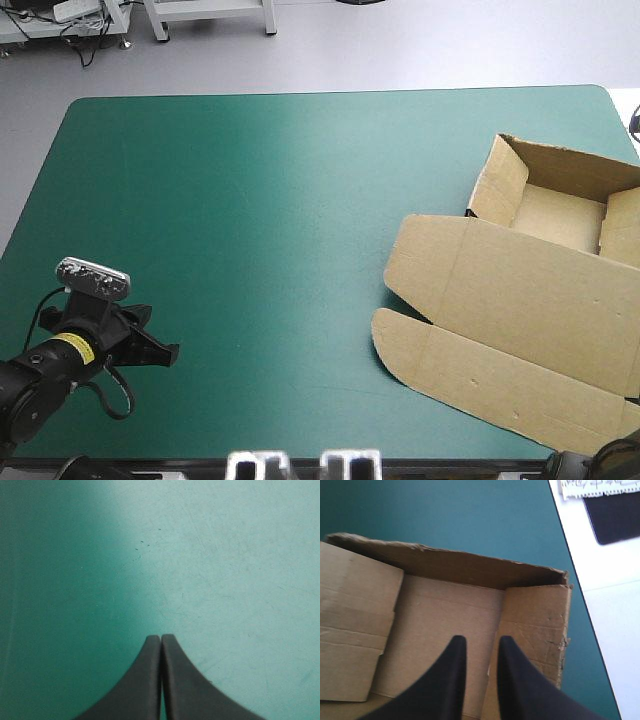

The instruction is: Fold the box

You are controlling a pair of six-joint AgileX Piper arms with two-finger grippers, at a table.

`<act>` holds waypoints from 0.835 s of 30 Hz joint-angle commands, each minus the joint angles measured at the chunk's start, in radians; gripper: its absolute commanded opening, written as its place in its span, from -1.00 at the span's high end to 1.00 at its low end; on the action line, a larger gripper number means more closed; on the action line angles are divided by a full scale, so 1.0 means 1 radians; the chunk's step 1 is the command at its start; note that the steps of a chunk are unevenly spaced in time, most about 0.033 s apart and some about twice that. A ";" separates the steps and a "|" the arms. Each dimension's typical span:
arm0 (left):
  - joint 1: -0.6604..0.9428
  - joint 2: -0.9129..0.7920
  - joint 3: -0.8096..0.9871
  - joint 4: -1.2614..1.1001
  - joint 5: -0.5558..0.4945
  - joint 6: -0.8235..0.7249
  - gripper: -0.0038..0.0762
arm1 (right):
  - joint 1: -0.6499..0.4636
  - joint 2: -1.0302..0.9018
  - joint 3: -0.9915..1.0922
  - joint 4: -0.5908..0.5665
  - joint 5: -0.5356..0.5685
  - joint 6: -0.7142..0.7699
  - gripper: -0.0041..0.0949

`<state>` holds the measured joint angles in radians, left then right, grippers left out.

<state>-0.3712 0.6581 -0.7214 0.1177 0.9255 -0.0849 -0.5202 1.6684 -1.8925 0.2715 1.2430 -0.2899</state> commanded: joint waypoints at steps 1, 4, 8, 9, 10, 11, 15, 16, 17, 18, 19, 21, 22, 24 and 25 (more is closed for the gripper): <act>-0.005 0.003 -0.035 0.006 -0.049 0.001 0.93 | 0.025 -0.132 0.027 0.034 0.013 -0.013 0.92; -0.005 0.001 -0.035 0.002 -0.039 0.003 0.93 | 0.077 -0.228 0.133 0.034 0.013 -0.058 0.92; -0.005 0.001 -0.035 -0.049 -0.035 0.033 0.93 | 0.160 -0.364 0.325 0.034 -0.009 -0.097 0.92; -0.005 0.001 -0.035 -0.066 -0.035 0.033 0.93 | 0.175 -0.391 0.366 0.034 -0.026 -0.097 0.92; -0.005 0.001 -0.032 -0.082 -0.035 0.033 0.93 | 0.189 -0.426 0.419 0.037 -0.056 -0.097 0.92; -0.005 -0.001 -0.024 -0.098 -0.035 0.043 0.93 | 0.209 -0.461 0.473 0.049 -0.085 -0.097 0.92; -0.005 -0.030 0.040 -0.131 -0.050 0.117 0.93 | 0.255 -0.584 0.676 0.058 -0.160 -0.120 0.93; -0.005 -0.043 0.063 -0.133 -0.045 0.127 0.93 | 0.261 -0.616 0.727 0.058 -0.170 -0.129 0.93; -0.005 -0.059 0.087 -0.133 -0.038 0.135 0.93 | 0.266 -0.648 0.777 0.058 -0.181 -0.138 0.93; -0.005 -0.078 0.106 -0.133 -0.035 0.150 0.93 | 0.268 -0.674 0.816 0.058 -0.191 -0.142 0.93; -0.005 -0.099 0.132 -0.141 -0.033 0.161 0.93 | 0.268 -0.709 0.854 0.058 -0.201 -0.142 0.93; -0.005 -0.138 0.178 -0.175 -0.033 0.196 0.93 | 0.268 -0.778 0.944 0.058 -0.237 -0.142 0.93; -0.005 -0.160 0.198 -0.198 -0.033 0.222 0.93 | 0.268 -0.813 0.986 0.058 -0.254 -0.145 0.93; -0.005 -0.195 0.218 -0.244 -0.039 0.280 0.93 | 0.268 -0.872 1.063 0.058 -0.282 -0.153 0.93; -0.005 -0.216 0.218 -0.267 -0.041 0.316 0.93 | 0.268 -0.905 1.099 0.062 -0.293 -0.157 0.93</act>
<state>-0.3712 0.4734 -0.4881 -0.0822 0.9411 0.1639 -0.2544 0.8429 -0.8504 0.3108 1.0323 -0.4299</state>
